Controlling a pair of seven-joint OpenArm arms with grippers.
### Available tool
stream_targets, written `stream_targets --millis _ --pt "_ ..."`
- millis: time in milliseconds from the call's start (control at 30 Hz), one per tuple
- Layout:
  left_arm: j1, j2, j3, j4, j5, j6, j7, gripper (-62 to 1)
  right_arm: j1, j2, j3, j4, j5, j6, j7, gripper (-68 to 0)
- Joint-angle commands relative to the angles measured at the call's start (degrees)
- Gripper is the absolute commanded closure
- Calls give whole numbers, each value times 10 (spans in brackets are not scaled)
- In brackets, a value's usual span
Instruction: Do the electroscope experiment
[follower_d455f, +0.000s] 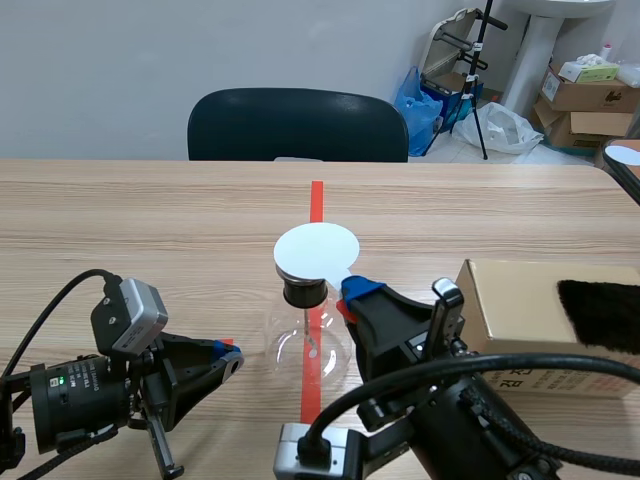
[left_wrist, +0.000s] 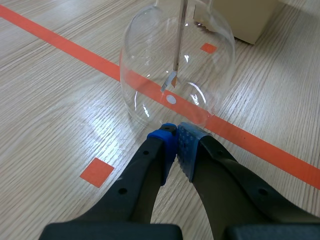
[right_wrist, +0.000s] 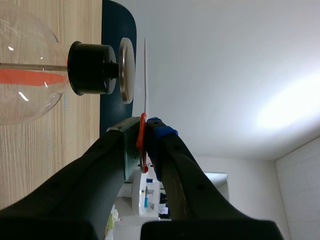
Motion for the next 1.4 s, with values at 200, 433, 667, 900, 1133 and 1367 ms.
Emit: stream_targets --millis 200,433,667,900,1133,1367 --pt "-3 1 -2 11 -8 -1 -9 -31 7 3 1 12 0 -6 0 -10" --pt "-3 1 -2 11 -8 -1 -9 -32 7 3 1 12 0 -6 10 -10" --pt "-3 1 -2 11 -8 -1 -9 -32 7 3 1 12 0 -6 15 -10" --pt "-3 1 -2 11 -8 -1 -9 -31 7 3 1 12 0 -6 15 -10" --pt "-3 1 -2 11 -8 -1 -9 -31 7 3 1 12 0 -6 15 -10" --pt "-3 1 -2 11 -8 -1 -9 -31 7 3 1 12 0 -6 15 -10"
